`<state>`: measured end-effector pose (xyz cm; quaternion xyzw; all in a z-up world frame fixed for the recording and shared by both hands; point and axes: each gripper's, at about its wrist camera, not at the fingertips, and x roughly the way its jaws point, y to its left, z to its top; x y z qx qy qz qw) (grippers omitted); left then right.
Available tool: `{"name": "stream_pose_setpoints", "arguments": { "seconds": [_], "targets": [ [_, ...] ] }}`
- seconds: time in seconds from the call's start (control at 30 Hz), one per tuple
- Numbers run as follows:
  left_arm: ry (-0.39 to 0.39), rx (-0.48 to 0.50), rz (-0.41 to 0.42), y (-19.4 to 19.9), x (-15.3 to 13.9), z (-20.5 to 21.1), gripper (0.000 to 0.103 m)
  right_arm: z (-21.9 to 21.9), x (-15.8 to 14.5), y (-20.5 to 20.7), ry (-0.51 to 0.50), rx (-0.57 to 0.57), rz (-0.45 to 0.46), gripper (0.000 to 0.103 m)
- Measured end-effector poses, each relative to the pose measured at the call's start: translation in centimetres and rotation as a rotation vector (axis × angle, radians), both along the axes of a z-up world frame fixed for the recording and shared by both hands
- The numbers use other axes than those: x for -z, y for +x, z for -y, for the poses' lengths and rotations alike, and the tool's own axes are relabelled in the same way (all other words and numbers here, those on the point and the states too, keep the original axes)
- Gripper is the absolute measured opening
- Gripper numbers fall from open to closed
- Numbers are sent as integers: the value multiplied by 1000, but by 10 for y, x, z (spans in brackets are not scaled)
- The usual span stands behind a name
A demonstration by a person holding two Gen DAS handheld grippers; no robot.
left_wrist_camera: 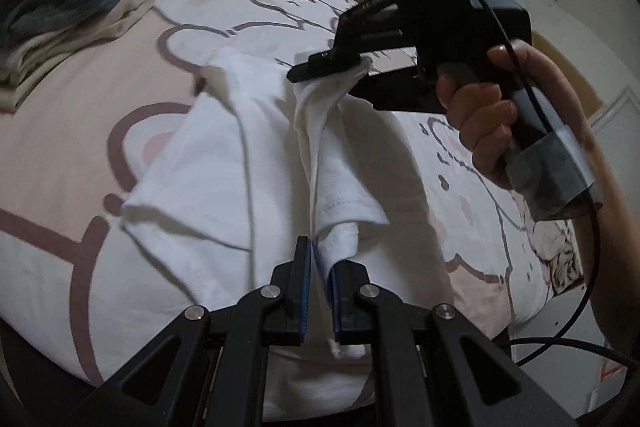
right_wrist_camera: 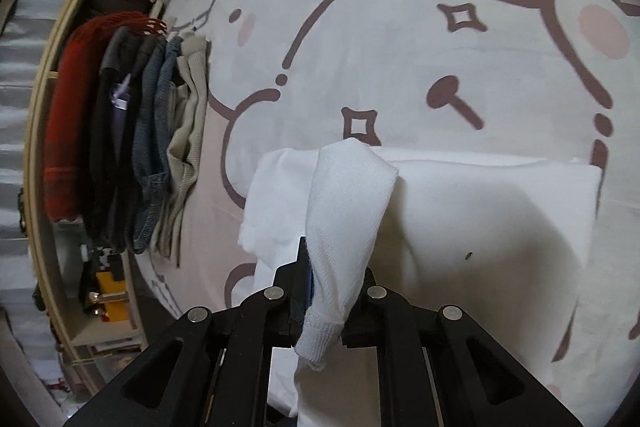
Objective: Fold clothes
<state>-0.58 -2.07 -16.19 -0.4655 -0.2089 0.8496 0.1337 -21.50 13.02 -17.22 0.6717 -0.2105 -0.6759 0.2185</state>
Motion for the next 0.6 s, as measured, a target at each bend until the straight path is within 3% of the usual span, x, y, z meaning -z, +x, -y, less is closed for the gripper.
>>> {"name": "stream_pose_setpoints", "arguments": {
  "seconds": [0.33,0.4,0.43,0.47,0.5,0.53,0.6],
  "targets": [
    [35,-62,1,4,-2,20,9,37,-9,1,46,-60,-18,12],
    [48,-83,20,3,5,28,9,41,-4,0,41,-50,-20,17],
    [58,-92,30,2,8,31,9,41,-3,0,15,-45,-24,40],
    [68,-102,39,2,11,35,9,42,-3,0,-10,-40,-29,77],
    [78,-111,48,1,14,39,9,43,-2,0,-36,-35,-33,93],
    [88,-119,50,2,16,42,9,43,-5,0,-56,-31,-39,103],
    [109,-135,54,4,19,47,9,42,-15,-2,-227,-32,-15,103]
  ]
}}
